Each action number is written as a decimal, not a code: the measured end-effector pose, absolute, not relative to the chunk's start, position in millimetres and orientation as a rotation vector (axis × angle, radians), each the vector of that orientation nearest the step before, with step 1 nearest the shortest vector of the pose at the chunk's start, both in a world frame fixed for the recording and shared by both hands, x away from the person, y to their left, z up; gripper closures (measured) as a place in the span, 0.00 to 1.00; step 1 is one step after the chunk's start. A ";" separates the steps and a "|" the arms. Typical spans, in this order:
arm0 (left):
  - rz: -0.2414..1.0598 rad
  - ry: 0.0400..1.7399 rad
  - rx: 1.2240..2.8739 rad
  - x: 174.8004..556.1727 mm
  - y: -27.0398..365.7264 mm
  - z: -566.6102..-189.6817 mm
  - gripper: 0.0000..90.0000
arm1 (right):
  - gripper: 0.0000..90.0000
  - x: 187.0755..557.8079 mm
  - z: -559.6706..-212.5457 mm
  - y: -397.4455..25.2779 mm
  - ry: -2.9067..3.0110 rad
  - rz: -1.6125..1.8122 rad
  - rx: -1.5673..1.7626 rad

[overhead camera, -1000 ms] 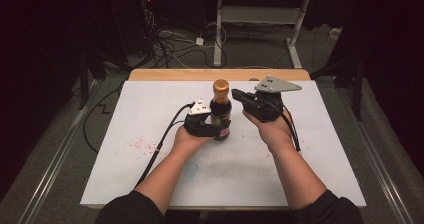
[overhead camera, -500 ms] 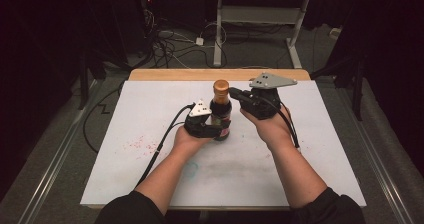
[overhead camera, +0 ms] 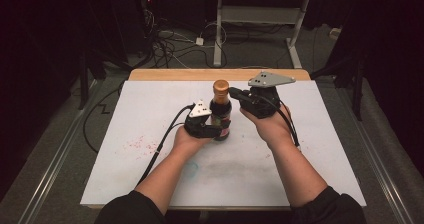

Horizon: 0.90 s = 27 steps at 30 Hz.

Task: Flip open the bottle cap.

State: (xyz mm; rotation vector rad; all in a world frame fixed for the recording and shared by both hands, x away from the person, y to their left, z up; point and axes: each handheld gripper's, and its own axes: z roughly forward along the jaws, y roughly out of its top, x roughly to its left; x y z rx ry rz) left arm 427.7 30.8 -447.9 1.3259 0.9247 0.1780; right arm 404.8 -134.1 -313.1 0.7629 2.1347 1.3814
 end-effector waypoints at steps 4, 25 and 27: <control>0.181 0.922 1.333 427.4 31.2 -448.2 0.31 | 1.00 403.9 -311.5 -133.0 2.136 1.369 0.754; 0.203 0.930 1.334 426.4 29.3 -447.8 0.33 | 1.00 404.7 -304.8 -129.2 2.167 1.311 0.747; 0.206 0.928 1.335 426.3 29.0 -448.0 0.33 | 1.00 404.8 -304.2 -129.3 2.170 1.306 0.747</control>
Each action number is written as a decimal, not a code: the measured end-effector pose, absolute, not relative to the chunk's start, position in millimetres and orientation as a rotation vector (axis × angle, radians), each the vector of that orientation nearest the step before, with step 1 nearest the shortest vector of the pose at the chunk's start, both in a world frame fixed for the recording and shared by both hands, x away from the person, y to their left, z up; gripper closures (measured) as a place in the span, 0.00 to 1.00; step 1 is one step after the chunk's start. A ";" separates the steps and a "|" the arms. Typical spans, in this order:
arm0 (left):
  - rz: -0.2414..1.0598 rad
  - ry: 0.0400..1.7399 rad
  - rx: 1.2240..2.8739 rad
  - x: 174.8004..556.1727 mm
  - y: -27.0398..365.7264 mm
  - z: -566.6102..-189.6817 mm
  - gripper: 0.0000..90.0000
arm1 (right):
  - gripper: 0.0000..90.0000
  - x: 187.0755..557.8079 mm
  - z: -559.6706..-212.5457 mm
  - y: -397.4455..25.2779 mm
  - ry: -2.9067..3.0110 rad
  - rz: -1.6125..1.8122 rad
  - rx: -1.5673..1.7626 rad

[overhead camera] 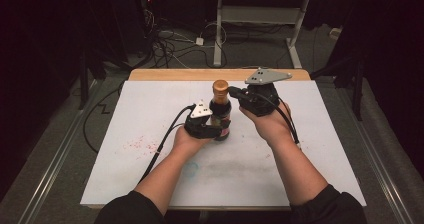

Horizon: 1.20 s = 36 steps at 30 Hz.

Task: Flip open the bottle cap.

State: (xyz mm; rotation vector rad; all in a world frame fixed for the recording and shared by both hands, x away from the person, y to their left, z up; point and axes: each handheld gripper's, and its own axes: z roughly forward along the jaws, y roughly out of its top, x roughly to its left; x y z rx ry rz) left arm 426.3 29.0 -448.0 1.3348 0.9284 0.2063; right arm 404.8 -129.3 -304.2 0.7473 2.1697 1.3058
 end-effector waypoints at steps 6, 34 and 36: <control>0.212 0.928 1.343 426.1 28.6 -447.9 0.33 | 1.00 404.6 -302.6 -128.9 2.179 1.290 0.745; 0.216 0.918 1.357 426.5 27.8 -448.2 0.33 | 1.00 400.2 -274.1 -133.0 2.098 1.401 0.718; 0.218 0.915 1.355 426.4 27.1 -448.3 0.33 | 1.00 400.2 -276.6 -134.6 2.110 1.387 0.725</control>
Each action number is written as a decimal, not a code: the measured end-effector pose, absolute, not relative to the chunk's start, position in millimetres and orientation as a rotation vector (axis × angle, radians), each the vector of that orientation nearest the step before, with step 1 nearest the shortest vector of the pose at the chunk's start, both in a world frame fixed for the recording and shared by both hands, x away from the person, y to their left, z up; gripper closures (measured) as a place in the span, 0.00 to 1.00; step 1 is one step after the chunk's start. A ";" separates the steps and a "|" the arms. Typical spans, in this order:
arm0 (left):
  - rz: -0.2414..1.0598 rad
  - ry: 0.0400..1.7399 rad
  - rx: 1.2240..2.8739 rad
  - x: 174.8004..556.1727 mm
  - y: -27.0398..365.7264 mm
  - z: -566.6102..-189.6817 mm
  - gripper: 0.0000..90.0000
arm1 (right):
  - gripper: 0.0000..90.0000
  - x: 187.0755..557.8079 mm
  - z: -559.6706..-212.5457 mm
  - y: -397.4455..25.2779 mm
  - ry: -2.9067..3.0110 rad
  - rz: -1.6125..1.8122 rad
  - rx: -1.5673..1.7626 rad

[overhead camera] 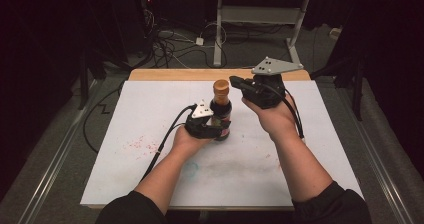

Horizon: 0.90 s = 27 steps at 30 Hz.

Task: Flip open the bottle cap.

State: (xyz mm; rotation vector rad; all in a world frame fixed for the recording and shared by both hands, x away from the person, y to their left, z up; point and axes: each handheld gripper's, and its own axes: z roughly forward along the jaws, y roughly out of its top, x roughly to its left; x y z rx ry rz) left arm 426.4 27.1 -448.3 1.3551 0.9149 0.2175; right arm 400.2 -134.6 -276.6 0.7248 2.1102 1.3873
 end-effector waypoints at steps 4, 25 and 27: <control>0.216 0.914 1.357 426.2 27.6 -448.5 0.33 | 1.00 399.9 -283.7 -136.2 2.121 1.372 0.734; 0.215 0.914 1.344 425.6 28.0 -449.7 0.32 | 1.00 403.8 -298.6 -135.0 2.243 1.285 0.745; 0.215 0.913 1.342 425.5 27.8 -449.8 0.32 | 1.00 404.2 -298.6 -134.5 2.248 1.280 0.745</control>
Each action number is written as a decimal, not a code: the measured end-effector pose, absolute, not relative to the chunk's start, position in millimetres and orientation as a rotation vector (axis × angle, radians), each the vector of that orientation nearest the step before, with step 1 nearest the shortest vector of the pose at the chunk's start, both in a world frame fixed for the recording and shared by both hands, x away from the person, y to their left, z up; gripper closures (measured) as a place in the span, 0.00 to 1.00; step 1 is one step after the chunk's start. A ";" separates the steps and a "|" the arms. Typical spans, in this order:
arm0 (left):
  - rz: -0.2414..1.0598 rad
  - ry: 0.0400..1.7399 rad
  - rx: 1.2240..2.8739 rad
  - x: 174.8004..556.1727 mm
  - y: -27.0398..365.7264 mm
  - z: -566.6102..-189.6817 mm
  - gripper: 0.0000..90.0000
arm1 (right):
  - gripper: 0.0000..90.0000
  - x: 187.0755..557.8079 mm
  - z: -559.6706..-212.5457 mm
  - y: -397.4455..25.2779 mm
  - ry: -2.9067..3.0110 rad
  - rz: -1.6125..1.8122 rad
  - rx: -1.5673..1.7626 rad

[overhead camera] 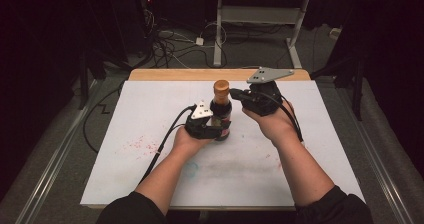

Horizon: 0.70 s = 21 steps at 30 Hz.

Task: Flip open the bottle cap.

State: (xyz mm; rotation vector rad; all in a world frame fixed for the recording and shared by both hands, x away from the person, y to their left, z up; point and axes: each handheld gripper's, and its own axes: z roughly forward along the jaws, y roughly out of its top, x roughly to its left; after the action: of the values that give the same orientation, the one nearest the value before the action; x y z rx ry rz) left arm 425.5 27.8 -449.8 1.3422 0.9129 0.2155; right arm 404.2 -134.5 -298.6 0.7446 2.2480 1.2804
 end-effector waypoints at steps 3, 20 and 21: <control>0.216 0.912 1.342 425.5 27.7 -449.9 0.32 | 1.00 404.7 -298.4 -134.0 2.255 1.272 0.744; 0.218 0.916 1.348 425.2 27.8 -449.5 0.32 | 1.00 406.6 -293.4 -129.1 2.275 1.213 0.736; 0.217 0.916 1.348 425.2 27.8 -449.6 0.32 | 1.00 406.6 -293.5 -129.0 2.274 1.213 0.737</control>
State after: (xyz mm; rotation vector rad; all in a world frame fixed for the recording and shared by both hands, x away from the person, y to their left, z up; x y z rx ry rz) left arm 425.2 27.8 -449.6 1.3475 0.9155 0.2174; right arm 406.6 -129.0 -293.5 0.7367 2.2744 1.2133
